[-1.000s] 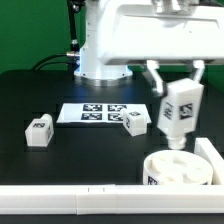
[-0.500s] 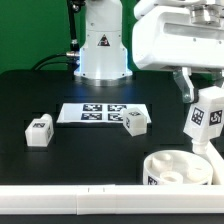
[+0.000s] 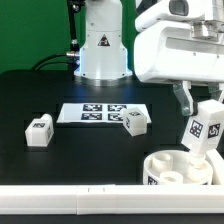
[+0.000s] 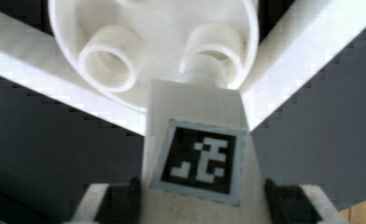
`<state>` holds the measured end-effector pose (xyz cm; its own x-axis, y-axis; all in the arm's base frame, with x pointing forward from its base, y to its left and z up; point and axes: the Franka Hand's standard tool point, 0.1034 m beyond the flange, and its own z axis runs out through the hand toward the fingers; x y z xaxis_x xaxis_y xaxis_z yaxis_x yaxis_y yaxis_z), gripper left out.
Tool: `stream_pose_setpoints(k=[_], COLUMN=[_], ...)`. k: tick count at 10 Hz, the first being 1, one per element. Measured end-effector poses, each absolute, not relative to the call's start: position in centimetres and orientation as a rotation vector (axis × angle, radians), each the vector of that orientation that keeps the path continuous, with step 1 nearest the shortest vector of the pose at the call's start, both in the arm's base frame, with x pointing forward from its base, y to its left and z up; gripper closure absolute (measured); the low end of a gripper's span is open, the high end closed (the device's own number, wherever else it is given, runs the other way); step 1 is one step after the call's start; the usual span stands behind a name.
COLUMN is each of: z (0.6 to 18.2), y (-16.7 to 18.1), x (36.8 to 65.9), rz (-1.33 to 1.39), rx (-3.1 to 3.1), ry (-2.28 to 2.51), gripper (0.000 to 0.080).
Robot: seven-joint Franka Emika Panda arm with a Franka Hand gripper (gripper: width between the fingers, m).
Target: Assemble stool
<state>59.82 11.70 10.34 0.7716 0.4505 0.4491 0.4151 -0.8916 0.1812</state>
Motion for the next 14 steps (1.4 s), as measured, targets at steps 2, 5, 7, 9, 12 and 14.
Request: stream_pose_setpoints(k=[2, 5, 7, 9, 12, 14], z=[9.9, 9.9, 9.9, 9.9, 9.9, 9.9], y=[12.2, 12.4, 12.2, 11.9, 11.6, 11.4], x=[59.6, 59.7, 59.9, 60.0, 60.0, 60.1], rz=[0.755, 0.758, 0.761, 0.760, 0.759, 0.758], rx=[2.889, 2.888, 2.885, 2.885, 2.885, 2.885], ry=[0.720, 0.725, 0.724, 0.717, 0.711, 0.706], gripper=[0.0476, 0.0476, 0.0476, 0.0476, 0.0476, 0.0476])
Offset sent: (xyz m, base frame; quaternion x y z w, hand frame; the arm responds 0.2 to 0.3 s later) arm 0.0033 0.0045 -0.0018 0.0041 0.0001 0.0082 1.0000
